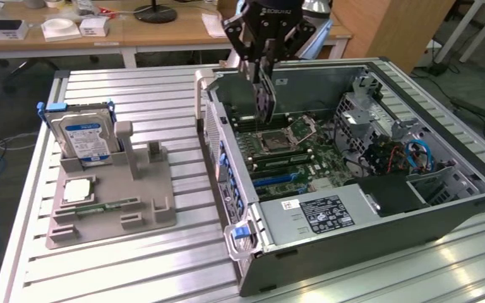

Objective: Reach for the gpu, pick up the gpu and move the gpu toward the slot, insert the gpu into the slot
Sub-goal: 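Pick up the gpu and move the gpu toward the slot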

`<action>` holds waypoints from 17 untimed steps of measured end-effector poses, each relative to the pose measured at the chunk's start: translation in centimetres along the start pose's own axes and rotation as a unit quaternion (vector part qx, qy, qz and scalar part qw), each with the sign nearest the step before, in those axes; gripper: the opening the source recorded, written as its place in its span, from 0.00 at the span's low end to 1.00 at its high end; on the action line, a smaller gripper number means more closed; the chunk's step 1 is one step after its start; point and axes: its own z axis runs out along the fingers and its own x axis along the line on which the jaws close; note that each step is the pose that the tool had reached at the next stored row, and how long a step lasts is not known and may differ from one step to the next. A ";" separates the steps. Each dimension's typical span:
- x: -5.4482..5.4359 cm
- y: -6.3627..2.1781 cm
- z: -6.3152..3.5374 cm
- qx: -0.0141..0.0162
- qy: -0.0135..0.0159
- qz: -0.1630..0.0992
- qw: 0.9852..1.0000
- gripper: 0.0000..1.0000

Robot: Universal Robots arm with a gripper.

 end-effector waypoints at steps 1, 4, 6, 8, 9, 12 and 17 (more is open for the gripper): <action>-0.4 0.02 0.00 0.000 0.000 0.000 1.000 0.26; -1.4 0.06 0.00 -0.001 0.000 0.000 1.000 0.26; -2.1 0.10 -0.01 -0.002 0.000 0.000 1.000 0.26; -2.9 0.13 -0.01 -0.003 0.000 0.000 1.000 0.26; -3.2 0.14 -0.01 -0.003 0.000 0.000 1.000 0.26; -4.3 0.19 -0.02 -0.004 0.000 0.000 1.000 0.26; -6.1 0.27 -0.02 -0.006 0.000 0.000 1.000 0.26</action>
